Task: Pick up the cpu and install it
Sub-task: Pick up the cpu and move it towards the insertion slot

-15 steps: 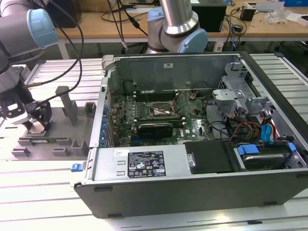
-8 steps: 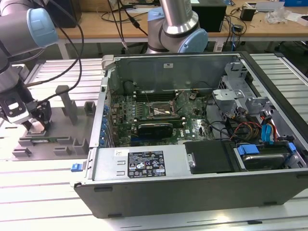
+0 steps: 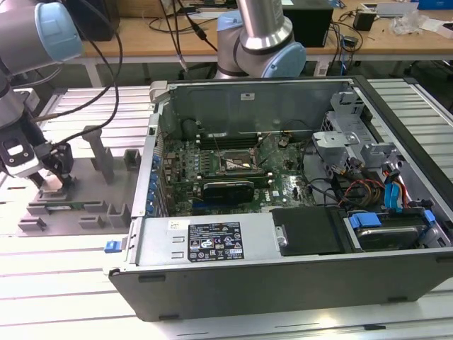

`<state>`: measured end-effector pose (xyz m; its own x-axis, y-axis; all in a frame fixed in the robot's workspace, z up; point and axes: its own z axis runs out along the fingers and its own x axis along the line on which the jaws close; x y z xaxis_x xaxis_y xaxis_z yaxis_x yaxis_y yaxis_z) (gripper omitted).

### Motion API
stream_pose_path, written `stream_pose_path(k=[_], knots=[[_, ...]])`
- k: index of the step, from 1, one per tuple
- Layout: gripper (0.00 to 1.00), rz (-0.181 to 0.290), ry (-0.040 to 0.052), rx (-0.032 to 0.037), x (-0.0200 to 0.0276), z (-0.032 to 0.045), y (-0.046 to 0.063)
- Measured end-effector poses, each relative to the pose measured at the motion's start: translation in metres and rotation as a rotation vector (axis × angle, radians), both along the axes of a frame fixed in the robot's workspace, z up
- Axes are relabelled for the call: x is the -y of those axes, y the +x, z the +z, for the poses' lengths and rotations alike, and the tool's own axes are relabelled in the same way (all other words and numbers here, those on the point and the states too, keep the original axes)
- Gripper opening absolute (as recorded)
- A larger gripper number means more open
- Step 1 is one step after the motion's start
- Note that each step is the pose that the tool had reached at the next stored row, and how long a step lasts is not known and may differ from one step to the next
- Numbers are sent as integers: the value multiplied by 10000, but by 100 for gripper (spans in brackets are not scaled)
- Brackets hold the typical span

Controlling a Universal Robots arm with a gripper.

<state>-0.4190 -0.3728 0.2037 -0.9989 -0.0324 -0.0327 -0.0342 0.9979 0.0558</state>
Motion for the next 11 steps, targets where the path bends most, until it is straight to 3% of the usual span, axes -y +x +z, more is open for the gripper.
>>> stream_pose_path(k=[2,9,11], knots=[[55,1,-1,0,0,84,0],[55,1,-26,0,0,199,0],[55,1,-37,0,-1,285,0]])
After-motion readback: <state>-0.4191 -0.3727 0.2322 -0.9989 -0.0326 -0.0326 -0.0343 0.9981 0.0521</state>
